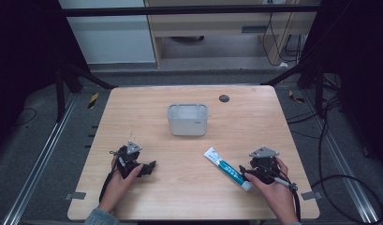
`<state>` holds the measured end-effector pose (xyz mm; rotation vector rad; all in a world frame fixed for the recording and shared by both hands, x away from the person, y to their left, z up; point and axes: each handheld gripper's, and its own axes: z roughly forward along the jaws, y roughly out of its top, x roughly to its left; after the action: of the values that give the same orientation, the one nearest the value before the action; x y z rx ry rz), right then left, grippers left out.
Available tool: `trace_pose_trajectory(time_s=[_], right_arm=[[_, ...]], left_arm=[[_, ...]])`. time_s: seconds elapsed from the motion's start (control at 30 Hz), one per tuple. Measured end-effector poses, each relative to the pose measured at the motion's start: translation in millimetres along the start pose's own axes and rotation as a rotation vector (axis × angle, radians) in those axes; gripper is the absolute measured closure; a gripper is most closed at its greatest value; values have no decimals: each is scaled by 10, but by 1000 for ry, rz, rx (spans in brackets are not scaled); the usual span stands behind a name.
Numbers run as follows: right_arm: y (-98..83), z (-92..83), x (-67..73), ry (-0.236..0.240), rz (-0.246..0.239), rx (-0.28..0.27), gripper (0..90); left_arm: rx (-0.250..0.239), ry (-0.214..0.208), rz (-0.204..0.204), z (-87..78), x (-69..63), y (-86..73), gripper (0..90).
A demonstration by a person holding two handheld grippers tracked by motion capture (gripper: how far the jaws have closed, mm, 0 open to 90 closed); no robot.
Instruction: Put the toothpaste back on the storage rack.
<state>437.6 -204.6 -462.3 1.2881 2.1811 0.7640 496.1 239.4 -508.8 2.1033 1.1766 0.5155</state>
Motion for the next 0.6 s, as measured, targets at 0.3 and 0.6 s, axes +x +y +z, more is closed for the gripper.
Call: trace_pose_trajectory(time_s=[0.3, 0.6], right_arm=[[186, -21, 363, 85, -148, 83, 288], [366, 126, 484, 141, -201, 123, 411]], left_arm=[[0, 0, 0, 0, 0, 0, 0], [0, 0, 0, 0, 0, 0, 0]])
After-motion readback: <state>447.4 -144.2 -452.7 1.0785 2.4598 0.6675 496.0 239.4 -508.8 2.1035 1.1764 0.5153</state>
